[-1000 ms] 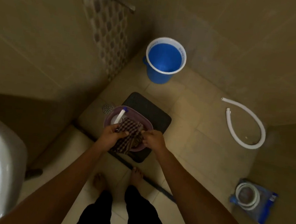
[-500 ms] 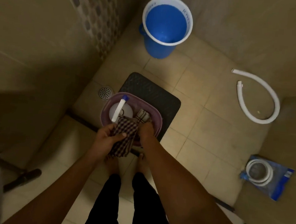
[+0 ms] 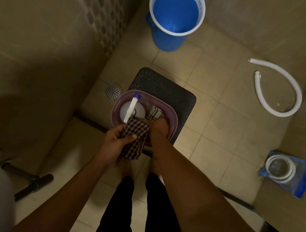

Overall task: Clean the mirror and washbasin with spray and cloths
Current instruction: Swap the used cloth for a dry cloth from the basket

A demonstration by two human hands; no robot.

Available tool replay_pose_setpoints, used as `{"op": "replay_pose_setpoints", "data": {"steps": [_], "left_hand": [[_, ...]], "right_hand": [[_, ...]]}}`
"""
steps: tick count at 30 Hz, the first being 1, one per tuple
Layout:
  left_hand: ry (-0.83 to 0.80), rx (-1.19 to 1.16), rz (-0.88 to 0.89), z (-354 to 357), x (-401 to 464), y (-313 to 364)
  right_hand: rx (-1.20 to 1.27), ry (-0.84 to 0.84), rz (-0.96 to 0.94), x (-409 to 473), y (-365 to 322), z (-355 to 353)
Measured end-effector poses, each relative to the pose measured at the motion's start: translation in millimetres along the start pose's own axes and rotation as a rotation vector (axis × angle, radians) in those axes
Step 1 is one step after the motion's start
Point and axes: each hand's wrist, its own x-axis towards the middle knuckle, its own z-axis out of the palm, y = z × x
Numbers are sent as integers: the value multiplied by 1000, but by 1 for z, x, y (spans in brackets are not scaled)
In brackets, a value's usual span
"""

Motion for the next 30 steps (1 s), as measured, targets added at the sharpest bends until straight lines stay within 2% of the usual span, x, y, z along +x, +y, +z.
{"op": "replay_pose_setpoints", "data": {"steps": [3, 9, 15, 21, 30], "left_hand": [[4, -26, -5, 5, -9, 9], [-5, -23, -22, 19, -16, 31], [-33, 132, -65, 53, 21, 33], [-25, 224, -127, 86, 71, 18], [-7, 518, -190, 95, 126, -35]], "right_hand": [[-14, 62, -69, -21, -11, -25], [4, 82, -186, -62, 0, -76], [97, 148, -148, -79, 42, -123], [161, 154, -147, -66, 79, -135], [230, 95, -127, -46, 103, -128]]}}
